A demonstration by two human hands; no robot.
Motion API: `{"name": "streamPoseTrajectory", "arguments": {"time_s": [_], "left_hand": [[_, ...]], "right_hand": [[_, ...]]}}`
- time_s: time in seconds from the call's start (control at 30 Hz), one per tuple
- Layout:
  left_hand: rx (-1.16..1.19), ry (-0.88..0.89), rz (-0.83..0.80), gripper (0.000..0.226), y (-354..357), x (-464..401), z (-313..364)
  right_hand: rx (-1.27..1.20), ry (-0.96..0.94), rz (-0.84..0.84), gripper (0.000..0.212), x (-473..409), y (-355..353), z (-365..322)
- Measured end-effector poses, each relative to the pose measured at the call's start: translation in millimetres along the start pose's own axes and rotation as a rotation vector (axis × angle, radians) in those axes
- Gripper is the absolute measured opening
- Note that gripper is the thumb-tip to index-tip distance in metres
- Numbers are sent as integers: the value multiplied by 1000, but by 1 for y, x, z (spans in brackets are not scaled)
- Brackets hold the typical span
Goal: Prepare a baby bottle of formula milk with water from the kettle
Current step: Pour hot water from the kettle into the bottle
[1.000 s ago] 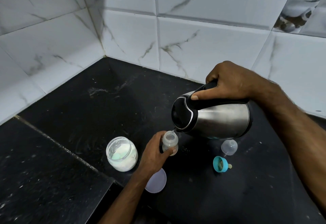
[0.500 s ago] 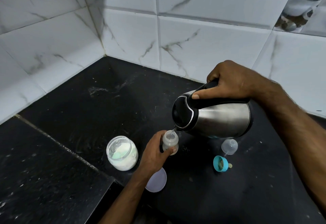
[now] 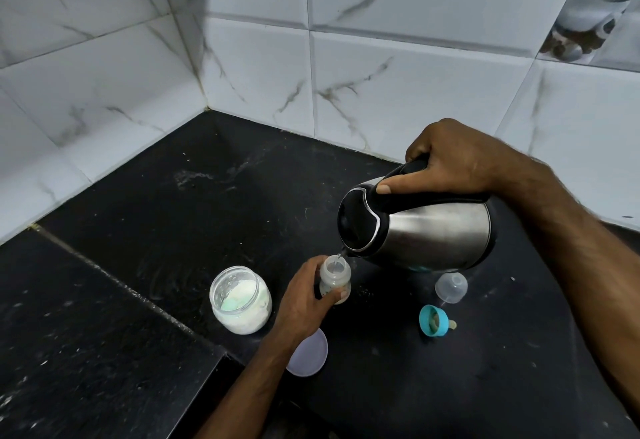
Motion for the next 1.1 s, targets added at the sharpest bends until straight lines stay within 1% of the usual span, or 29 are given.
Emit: {"name": "streamPoseTrajectory", "arguments": {"time_s": [0.17,0.9,1.1], "left_hand": [[3,-1,-1,53,0,0,-1],[-16,-6,-1,53,0,0,1],[-12,0,6,54,-1,-1,0]], "right_hand": [[1,0,7,90,0,0,3],[0,9,-7,79,0,1,0],[4,6,2,83,1,0,-1]]}}
Point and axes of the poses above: each hand's wrist, its own x-axis away from the middle knuckle, its own y-axis out of the palm, z = x × y, the point moved 6 cm from there along -x, towards the middle knuckle
